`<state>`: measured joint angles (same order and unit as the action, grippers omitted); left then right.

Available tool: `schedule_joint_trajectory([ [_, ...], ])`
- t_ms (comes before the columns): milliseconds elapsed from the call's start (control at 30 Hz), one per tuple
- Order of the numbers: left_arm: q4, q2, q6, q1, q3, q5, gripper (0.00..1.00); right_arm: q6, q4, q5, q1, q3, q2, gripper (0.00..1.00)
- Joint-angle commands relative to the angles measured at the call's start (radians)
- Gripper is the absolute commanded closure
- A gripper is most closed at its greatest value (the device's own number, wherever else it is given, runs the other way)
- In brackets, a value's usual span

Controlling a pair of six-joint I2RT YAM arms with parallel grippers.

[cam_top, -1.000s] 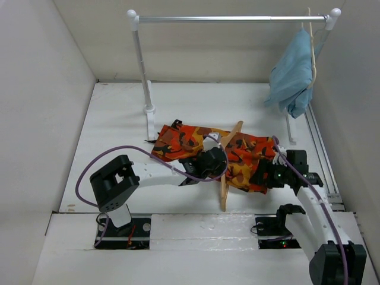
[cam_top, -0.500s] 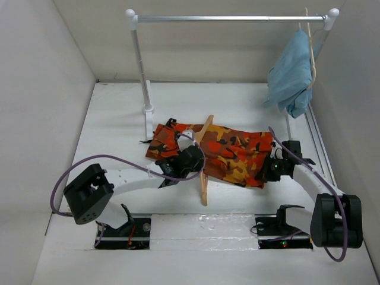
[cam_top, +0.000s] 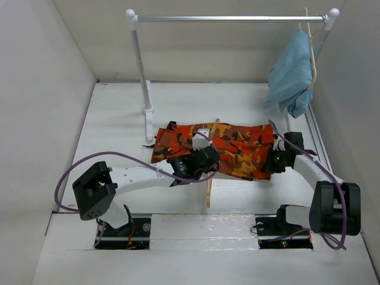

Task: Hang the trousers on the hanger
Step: Place the trousers on the hanger, then place the hanger at the clothesline.

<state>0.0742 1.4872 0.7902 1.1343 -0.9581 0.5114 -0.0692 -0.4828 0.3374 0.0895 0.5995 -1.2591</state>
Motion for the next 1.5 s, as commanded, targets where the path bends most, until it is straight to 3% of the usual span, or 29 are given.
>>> schedule_joint_trajectory([
  [0, -0.027, 0.011, -0.019, 0.001, -0.077, 0.064, 1.00, 0.055, 0.009, -0.057, -0.007, 0.045, -0.003, 1.00],
  [67, -0.021, 0.021, -0.016, 0.001, -0.094, 0.088, 1.00, 0.055, 0.007, -0.052, -0.007, 0.037, 0.007, 1.00],
  [100, -0.024, 0.022, -0.016, 0.001, -0.099, 0.087, 1.00, 0.055, -0.008, -0.054, -0.017, 0.037, 0.030, 0.84],
  [167, -0.027, 0.018, -0.016, 0.011, -0.103, 0.102, 1.00, 0.046, -0.031, -0.046, -0.045, 0.045, 0.073, 0.61],
  [200, -0.022, 0.006, -0.009, 0.024, -0.105, 0.107, 1.00, 0.039, -0.074, -0.046, -0.060, 0.069, 0.136, 0.44],
  [333, 0.032, -0.053, 0.012, 0.058, -0.148, 0.148, 1.00, -0.012, -0.184, -0.020, -0.137, 0.183, 0.320, 0.27],
  [533, 0.068, -0.154, -0.009, 0.096, -0.202, 0.190, 1.00, -0.160, -0.186, 0.134, -0.305, 0.338, 0.496, 0.24],
  [600, 0.052, -0.183, -0.016, 0.096, -0.196, 0.193, 1.00, -0.239, -0.081, 0.188, -0.376, 0.310, 0.532, 0.23],
  [633, 0.044, -0.188, -0.016, 0.096, -0.189, 0.193, 1.00, -0.339, -0.033, 0.204, -0.467, 0.284, 0.543, 0.23],
  [700, 0.032, -0.191, -0.008, 0.096, -0.185, 0.194, 1.00, -0.482, 0.142, 0.133, -0.650, 0.191, 0.561, 0.18],
  [833, 0.004, -0.193, 0.000, 0.096, -0.171, 0.187, 1.00, -0.593, 0.263, -0.062, -0.958, 0.160, 0.479, 0.16],
  [900, -0.008, -0.196, 0.004, 0.096, -0.166, 0.191, 1.00, -0.609, 0.292, -0.135, -1.036, 0.186, 0.399, 0.15],
  [1167, -0.014, -0.219, 0.038, 0.116, -0.131, 0.233, 1.00, -0.737, 0.474, -0.250, -1.102, 0.091, 0.352, 0.16],
  [1367, -0.008, -0.248, 0.095, 0.116, -0.087, 0.196, 1.00, -0.811, 0.474, -0.405, -1.113, 0.013, 0.369, 0.28],
  [1467, -0.001, -0.261, 0.099, 0.116, -0.082, 0.191, 1.00, -0.808, 0.513, -0.429, -1.113, 0.002, 0.351, 0.39],
])
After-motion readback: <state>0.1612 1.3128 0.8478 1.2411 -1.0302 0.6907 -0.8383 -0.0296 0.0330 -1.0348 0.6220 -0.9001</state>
